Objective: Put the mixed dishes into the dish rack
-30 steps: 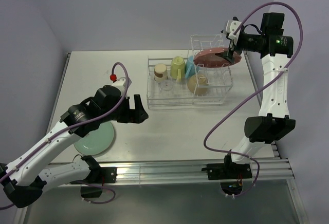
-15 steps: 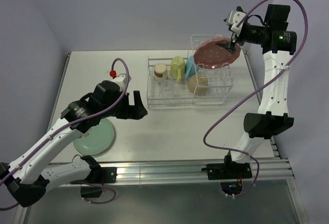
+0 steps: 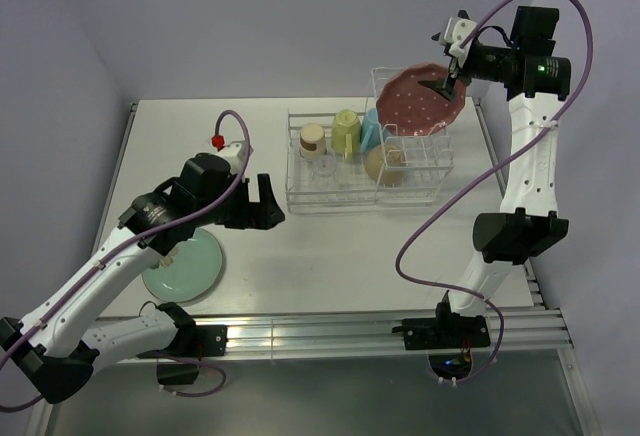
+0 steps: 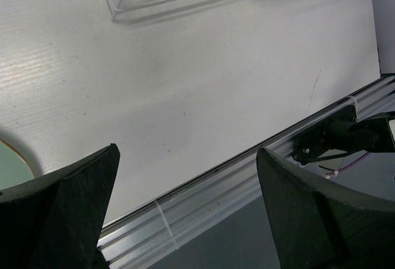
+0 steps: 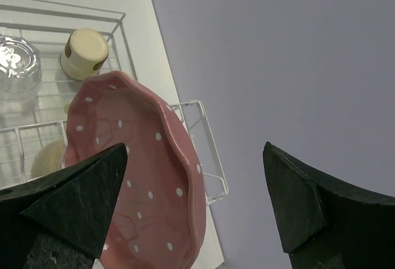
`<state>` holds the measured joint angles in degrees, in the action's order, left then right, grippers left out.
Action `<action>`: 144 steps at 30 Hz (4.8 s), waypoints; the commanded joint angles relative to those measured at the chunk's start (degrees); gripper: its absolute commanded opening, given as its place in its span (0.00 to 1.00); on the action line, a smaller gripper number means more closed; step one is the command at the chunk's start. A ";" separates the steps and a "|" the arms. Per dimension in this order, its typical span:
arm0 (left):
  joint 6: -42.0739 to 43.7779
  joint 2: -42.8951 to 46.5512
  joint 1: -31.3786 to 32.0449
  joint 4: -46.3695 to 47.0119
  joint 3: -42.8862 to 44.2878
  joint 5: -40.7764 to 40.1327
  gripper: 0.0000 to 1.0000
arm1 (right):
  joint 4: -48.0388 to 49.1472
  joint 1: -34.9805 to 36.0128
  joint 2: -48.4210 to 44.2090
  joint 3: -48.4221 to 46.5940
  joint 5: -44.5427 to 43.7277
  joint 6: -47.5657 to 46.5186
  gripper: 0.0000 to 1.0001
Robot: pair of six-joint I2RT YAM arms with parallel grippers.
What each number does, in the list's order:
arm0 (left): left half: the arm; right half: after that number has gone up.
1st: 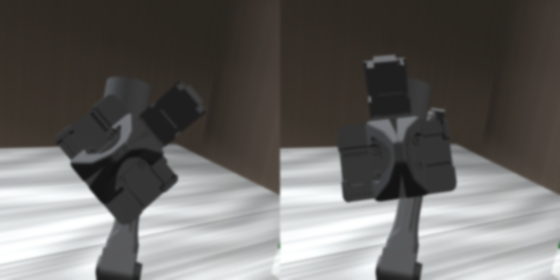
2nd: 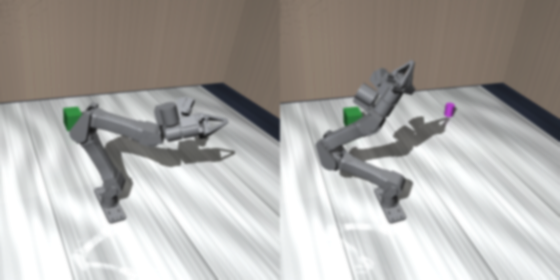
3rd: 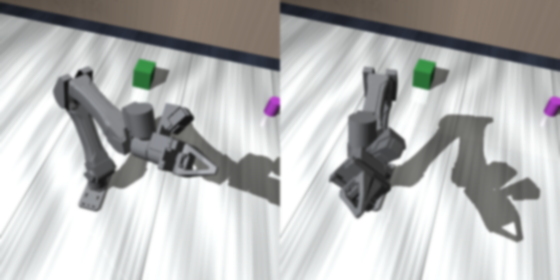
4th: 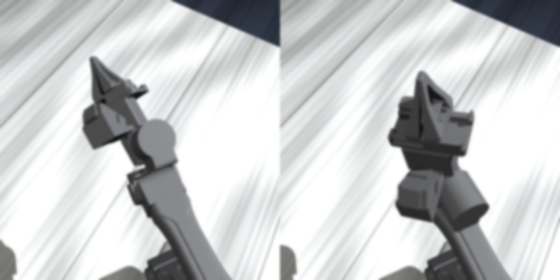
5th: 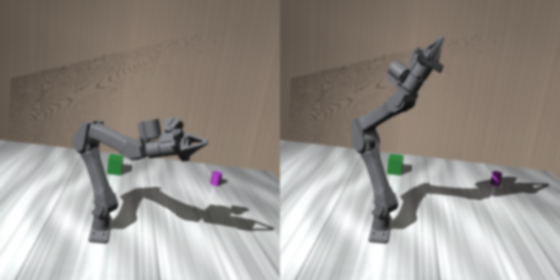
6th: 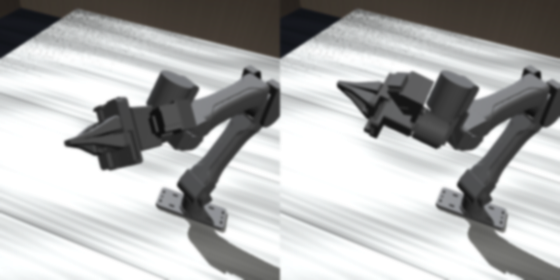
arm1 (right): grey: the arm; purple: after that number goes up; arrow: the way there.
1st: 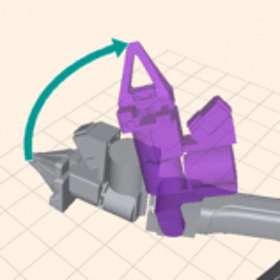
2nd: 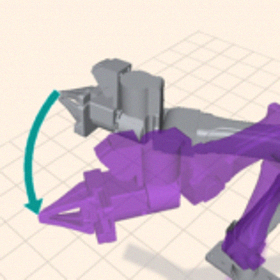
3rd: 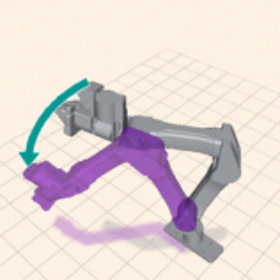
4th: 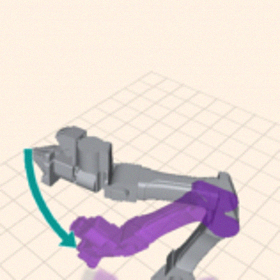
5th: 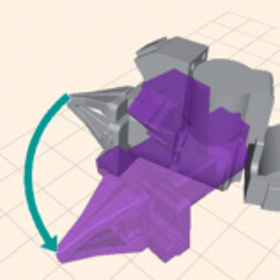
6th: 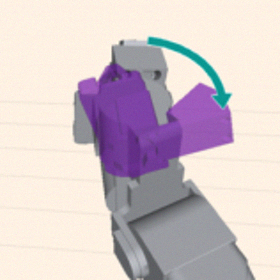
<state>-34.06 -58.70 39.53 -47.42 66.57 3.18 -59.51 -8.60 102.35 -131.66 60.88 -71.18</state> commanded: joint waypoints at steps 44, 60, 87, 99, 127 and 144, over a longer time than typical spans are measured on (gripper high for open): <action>-45.05 -34.34 -41.64 -31.33 13.49 -20.31 0.76 | 24.95 66.43 -32.20 51.58 -50.07 64.67 1.00; -45.83 -54.23 -44.36 -31.33 14.20 -23.75 0.99 | 27.25 66.43 -40.03 60.73 -52.36 63.27 1.00; -41.44 -60.93 -43.31 -20.78 12.86 -16.98 0.00 | 24.26 66.52 -35.37 56.25 -59.12 62.74 1.00; -38.97 -46.17 -41.55 -28.43 33.01 -6.17 0.00 | 29.36 66.43 -27.03 48.61 -63.87 66.43 1.00; -42.14 -15.05 -41.55 -31.33 24.75 -0.29 0.00 | 35.51 71.35 6.02 19.59 -48.84 75.31 0.97; -42.66 -10.74 -41.55 -31.33 24.05 5.43 0.00 | 40.70 72.76 12.87 23.38 -57.98 71.88 0.69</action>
<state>-75.85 -72.34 -1.93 -78.74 88.33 5.19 -22.24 63.92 114.39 -106.89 6.42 1.93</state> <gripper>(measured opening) 0.059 0.753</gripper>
